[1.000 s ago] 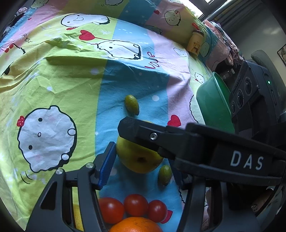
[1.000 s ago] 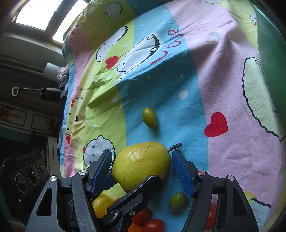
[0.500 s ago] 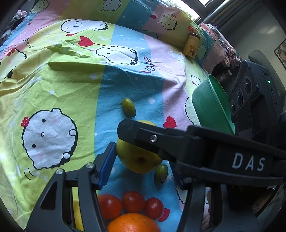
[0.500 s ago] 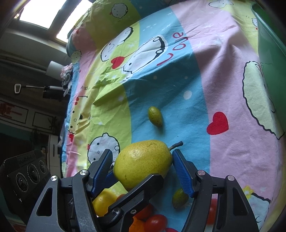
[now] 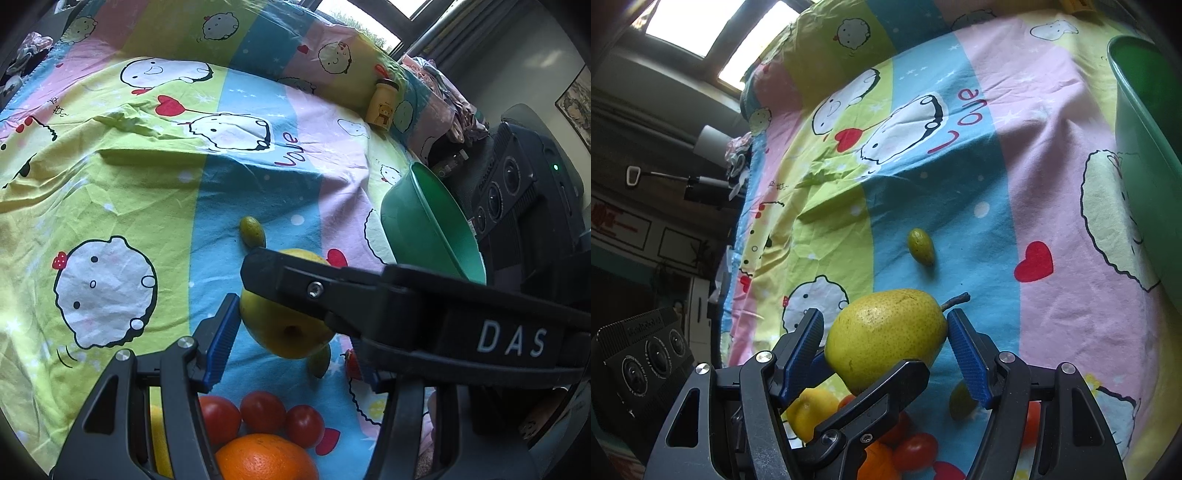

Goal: Organize fruits
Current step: 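Lift the yellow pear off the sheet with the right tool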

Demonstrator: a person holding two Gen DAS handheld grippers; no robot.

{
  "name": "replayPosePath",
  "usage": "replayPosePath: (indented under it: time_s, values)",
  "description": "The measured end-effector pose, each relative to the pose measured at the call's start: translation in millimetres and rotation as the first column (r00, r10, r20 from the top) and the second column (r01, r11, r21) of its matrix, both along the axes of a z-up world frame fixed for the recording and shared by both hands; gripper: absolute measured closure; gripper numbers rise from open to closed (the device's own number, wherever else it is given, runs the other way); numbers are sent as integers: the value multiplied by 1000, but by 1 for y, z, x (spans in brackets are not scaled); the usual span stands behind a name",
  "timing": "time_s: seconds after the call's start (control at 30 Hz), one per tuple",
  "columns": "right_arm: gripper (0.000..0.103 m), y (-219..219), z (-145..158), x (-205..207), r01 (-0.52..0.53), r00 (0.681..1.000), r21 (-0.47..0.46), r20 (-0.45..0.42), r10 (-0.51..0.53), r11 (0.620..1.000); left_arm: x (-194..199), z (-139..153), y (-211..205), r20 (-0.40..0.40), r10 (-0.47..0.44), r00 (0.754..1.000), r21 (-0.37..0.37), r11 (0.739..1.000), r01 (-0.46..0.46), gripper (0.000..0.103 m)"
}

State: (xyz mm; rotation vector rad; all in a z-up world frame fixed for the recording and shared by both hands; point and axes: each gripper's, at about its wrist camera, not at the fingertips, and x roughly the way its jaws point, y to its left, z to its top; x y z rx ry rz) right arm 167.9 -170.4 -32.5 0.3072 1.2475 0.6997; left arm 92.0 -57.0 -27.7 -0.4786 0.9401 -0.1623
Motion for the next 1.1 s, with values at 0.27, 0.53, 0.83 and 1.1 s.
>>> replayPosePath:
  time_s: [0.27, 0.53, 0.83, 1.1]
  values:
    - [32, -1, 7, -5, -3, 1000, -1, 22, 3, 1000, -3, 6, -3, 20, -4, 1000, 4, 1000, 4, 47]
    - [32, -5, 19, -13, -2, 998, -6, 66, 2, 1000, -8, 15, -7, 58, -18, 998, 10, 1000, 17, 47]
    - [32, -9, 30, -19, 2, 994, -16, 110, 0, 1000, -13, 23, -12, 88, -30, 996, 8, 1000, 29, 47]
    - [32, -13, 35, -22, 8, 992, -10, 124, -6, 1000, -14, 29, -16, 105, -38, 994, 19, 999, 36, 47]
